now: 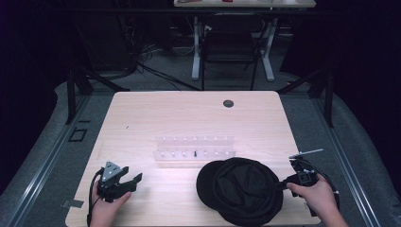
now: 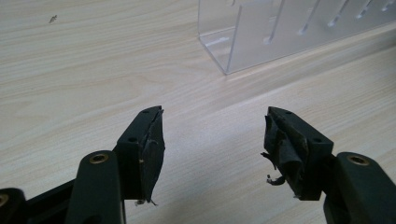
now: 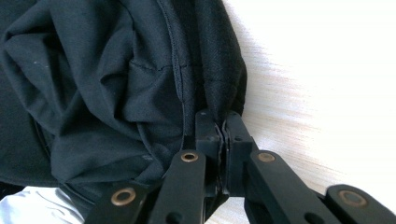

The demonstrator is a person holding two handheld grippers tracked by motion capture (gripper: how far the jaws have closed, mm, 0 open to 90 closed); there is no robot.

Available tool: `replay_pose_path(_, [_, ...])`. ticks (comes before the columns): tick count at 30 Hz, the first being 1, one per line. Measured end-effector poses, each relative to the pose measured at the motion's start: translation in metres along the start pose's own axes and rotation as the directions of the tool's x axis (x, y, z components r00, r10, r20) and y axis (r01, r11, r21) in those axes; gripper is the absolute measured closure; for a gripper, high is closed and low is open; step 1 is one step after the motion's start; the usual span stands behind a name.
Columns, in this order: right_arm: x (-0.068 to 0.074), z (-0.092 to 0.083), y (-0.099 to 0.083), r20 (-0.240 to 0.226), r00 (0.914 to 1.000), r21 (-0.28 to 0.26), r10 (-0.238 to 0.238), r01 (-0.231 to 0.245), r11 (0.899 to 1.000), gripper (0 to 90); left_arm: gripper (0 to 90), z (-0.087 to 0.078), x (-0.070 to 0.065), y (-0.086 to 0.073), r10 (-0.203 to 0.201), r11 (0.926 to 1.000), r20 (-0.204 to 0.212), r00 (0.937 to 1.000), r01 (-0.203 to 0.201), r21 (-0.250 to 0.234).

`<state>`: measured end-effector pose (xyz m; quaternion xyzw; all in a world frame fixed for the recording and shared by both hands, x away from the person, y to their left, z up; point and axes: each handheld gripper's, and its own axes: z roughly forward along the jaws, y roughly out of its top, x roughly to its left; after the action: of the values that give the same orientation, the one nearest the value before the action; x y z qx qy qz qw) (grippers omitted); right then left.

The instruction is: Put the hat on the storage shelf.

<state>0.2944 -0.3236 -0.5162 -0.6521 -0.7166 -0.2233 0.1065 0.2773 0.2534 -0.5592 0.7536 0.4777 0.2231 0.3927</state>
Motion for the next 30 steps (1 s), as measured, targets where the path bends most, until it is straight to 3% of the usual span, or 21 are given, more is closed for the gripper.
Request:
replay_pose_path(2, [0.001, 0.0, 0.0, 0.003, 0.9999, -0.008, 0.01, -0.01, 1.0, 87.8, 38.1, 0.0, 0.0, 0.0, 0.0, 1.0, 0.0, 1.0, 0.0, 0.001])
replay_pose_path(3, [-0.001, -0.004, 0.001, -0.003, 0.9999, 0.019, -0.014, 0.014, 1.0, 87.9, 38.1, 0.0, 0.0, 0.0, 0.0, 1.0, 0.0, 1.0, 0.0, 0.001])
replay_pose_path(7, [0.002, -0.005, 0.0, -0.017, 0.9997, -0.017, 0.014, -0.015, 1.0, 88.0, 38.2, 0.0, 0.0, 0.0, -0.001, 1.0, 0.001, 1.0, 0.001, 0.001])
replay_pose_path(10, [0.002, -0.011, 0.001, -0.042, 0.9991, -0.007, -0.011, 0.011, 1.0, 88.1, 38.1, 0.0, 0.0, 0.0, -0.001, 1.0, -0.001, 1.0, 0.001, 0.001])
replay_pose_path(11, [0.004, -0.011, 0.0, -0.042, 0.9991, -0.033, 0.003, -0.004, 0.999, 88.1, 38.2, 0.001, 0.0, 0.0, -0.004, 1.0, -0.001, 1.0, 0.004, -0.001])
replay_pose_path(12, [0.003, -0.014, 0.001, -0.049, 0.9986, -0.019, -0.021, 0.02, 1.0, 88.1, 38.2, 0.001, 0.0, 0.0, -0.004, 1.0, -0.001, 1.0, 0.004, -0.001])
replay_pose_path(14, [0.006, -0.016, 0.0, -0.064, 0.9979, -0.052, -0.002, -0.001, 0.999, 88.2, 38.2, 0.001, 0.0, 0.0, -0.002, 1.0, -0.001, 1.0, 0.002, -0.001])
replay_pose_path(16, [0.008, -0.021, 0.001, -0.073, 0.9972, -0.042, -0.017, 0.014, 0.999, 88.2, 38.2, 0.001, 0.0, 0.0, -0.002, 1.0, -0.002, 1.0, 0.002, -0.001])
replay_pose_path(30, [0.023, -0.04, 0.004, -0.163, 0.9856, -0.093, -0.046, 0.031, 0.995, 88.3, 38.2, 0.001, 0.0, 0.0, -0.006, 1.0, -0.001, 1.0, 0.006, -0.001])
